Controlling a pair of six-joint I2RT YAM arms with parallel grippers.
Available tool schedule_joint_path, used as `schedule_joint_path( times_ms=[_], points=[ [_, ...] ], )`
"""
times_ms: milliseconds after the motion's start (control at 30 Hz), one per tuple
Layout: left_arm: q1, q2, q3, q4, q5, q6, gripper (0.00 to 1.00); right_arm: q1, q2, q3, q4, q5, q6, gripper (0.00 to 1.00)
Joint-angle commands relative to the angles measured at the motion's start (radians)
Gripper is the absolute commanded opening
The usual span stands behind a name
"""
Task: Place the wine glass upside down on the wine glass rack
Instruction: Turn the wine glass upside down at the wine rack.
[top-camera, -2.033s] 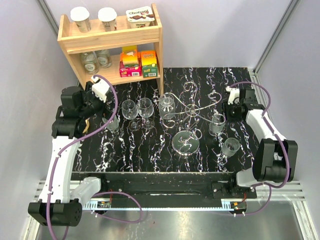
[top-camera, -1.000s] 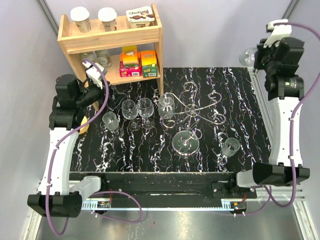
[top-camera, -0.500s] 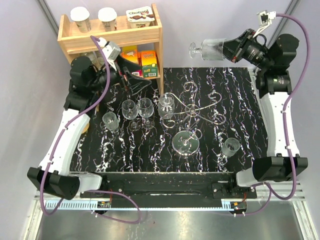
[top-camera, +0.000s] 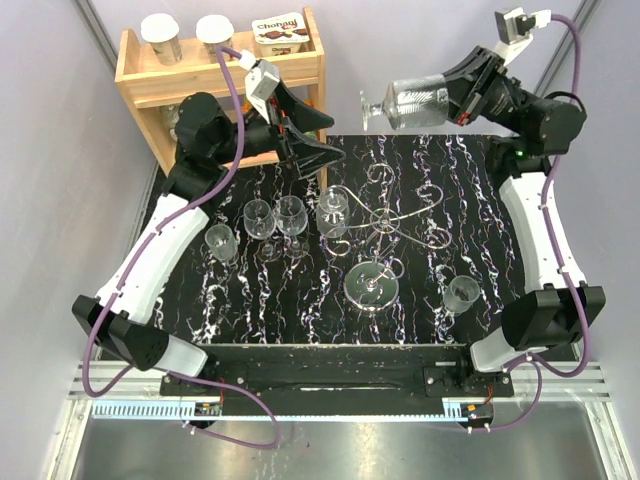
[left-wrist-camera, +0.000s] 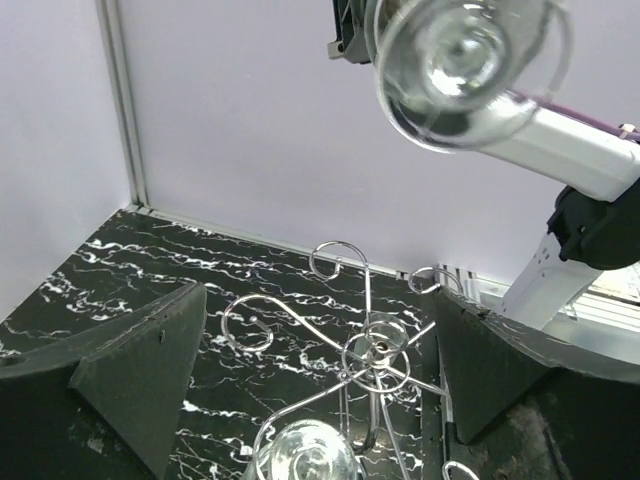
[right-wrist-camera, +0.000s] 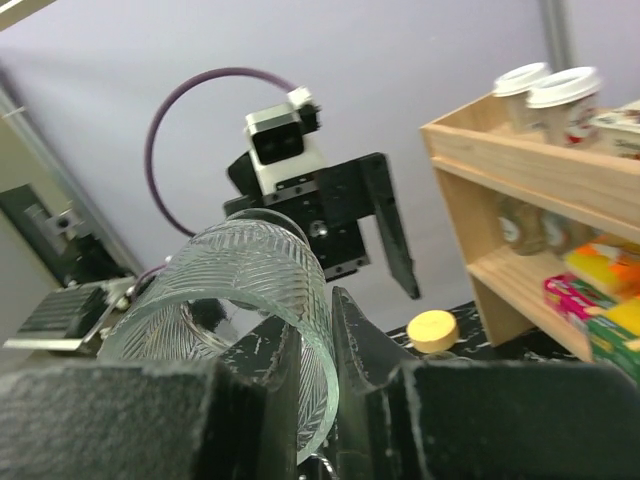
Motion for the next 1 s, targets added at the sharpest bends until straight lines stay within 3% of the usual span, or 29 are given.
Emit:
schedule_joint_path(
  times_ms=[0,267,567,967],
  points=[
    [-0.056,0.003,0.018,0.103,0.017,-0.02,0.99,0.038,-0.042,-0.042,0.227,0.06,0.162,0.03],
    [-0.143,0.049,-0.022,0.278,0.006,-0.134,0.99,0.082,-0.054,-0.165,0.359,0.161,0.22,0.03],
    [-0.165,0.147,0.071,0.389,-0.005,-0.245,0.99,0.102,-0.082,-0.234,0.416,0.195,0.236,0.03],
    [-0.166,0.141,0.047,0.586,0.04,-0.403,0.99,0.118,-0.125,-0.361,0.401,0.18,0.121,0.05]
  ],
)
